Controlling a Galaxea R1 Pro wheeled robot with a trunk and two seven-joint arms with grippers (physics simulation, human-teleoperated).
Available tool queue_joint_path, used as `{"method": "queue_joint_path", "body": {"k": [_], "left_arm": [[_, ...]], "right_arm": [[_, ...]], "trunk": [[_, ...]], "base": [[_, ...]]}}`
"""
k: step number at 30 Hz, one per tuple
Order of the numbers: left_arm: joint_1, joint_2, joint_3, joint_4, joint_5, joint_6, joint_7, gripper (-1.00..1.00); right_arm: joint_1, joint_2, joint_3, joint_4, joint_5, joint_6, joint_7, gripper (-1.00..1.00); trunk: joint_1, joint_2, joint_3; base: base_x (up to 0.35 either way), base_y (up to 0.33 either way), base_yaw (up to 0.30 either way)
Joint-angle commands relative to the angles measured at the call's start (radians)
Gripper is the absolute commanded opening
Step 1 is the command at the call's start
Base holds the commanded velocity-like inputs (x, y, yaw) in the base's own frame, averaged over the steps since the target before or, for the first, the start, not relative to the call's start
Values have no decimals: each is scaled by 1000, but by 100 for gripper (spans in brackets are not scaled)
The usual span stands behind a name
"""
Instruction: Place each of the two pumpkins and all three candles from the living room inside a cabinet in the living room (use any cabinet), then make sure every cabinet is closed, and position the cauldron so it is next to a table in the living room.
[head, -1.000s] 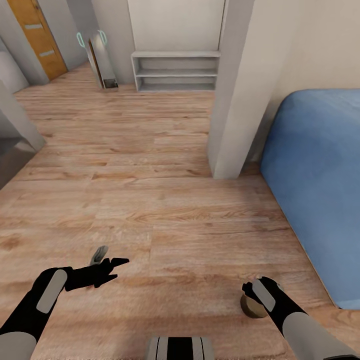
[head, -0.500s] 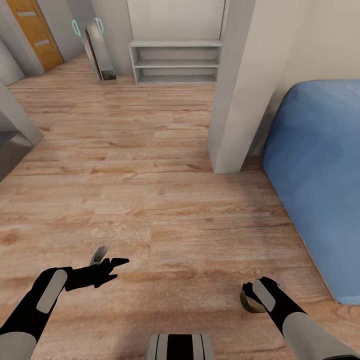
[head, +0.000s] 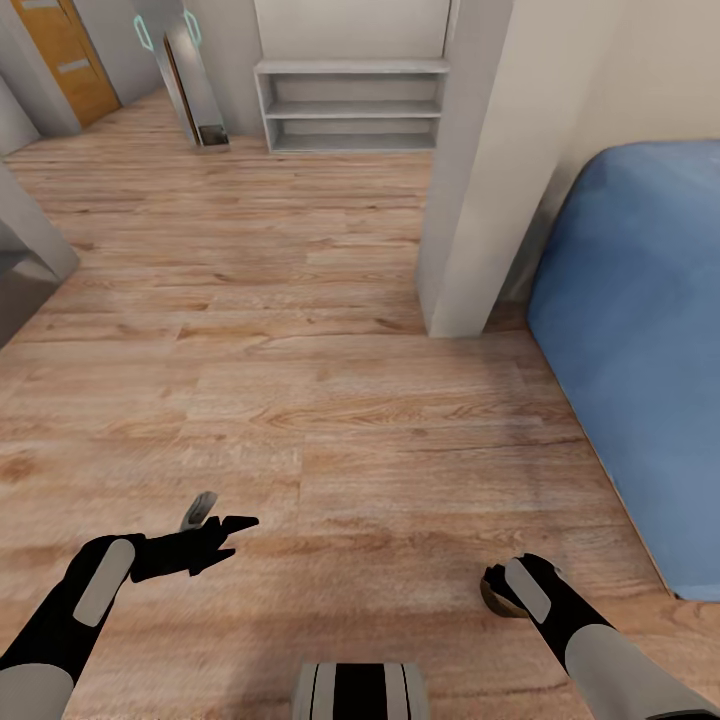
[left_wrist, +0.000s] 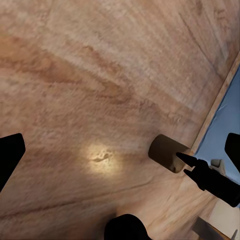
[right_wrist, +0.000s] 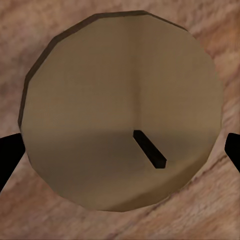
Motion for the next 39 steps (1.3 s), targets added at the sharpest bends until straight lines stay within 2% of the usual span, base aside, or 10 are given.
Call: {"method": "queue_joint_path", "body": {"k": [1, 12, 39], "left_arm": [[0, 0, 0, 0, 0, 0, 0, 100], [0, 0, 0, 0, 0, 0, 0, 100], [0, 0, 0, 0, 1, 0, 0, 100]], "right_arm": [[0, 0, 0, 1, 0, 0, 0, 100], [0, 0, 0, 2, 0, 0, 0, 100], [-2, 1, -6, 7, -2, 0, -13, 100]], "trunk": [[0, 0, 0], [0, 0, 0], [0, 0, 0]], "base": [[0, 0, 0], [81, 0, 0], [2, 0, 0]]}}
